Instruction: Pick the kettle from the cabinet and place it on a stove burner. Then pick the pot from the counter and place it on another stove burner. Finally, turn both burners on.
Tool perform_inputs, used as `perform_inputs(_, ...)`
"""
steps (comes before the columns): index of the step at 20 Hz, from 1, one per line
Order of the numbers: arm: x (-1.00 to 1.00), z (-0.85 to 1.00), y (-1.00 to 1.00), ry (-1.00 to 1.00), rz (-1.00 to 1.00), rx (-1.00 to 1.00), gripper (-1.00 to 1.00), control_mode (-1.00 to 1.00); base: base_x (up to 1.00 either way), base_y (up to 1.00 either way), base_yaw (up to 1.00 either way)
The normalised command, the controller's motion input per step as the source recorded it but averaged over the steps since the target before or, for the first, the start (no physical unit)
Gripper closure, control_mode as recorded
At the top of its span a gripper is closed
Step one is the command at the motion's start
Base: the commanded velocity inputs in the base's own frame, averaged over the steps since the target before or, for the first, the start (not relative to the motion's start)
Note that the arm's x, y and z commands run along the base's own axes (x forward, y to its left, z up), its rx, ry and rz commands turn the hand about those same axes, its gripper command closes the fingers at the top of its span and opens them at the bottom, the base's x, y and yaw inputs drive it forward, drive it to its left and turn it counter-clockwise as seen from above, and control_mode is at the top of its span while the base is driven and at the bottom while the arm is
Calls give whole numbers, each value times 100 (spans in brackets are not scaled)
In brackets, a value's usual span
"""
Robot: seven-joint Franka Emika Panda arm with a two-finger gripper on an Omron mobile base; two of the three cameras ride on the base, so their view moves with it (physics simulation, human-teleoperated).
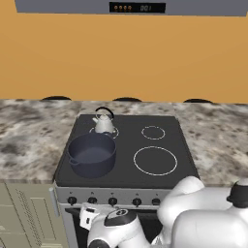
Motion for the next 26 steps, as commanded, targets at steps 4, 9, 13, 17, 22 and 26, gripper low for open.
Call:
perform_inputs(4, 14, -18, 1, -6, 0, -5, -100, -100, 0, 0, 0)
perform_inputs(9, 14, -18, 9, -7, 0, -5, -100, -100, 0, 0, 0)
perform_inputs(13, 10, -17, 21, -7, 0, -3, -100, -100, 0, 0, 0)
perform_inputs(17, 10, -17, 23, -4, 0, -3, -100, -100, 0, 0, 0)
perform_inputs(22, 12, -19, 15, -3, -1, -1, -100, -100, 0, 0, 0)
perform_inputs(26, 17, -18, 4, -2, -3, -1, -100, -100, 0, 0, 0)
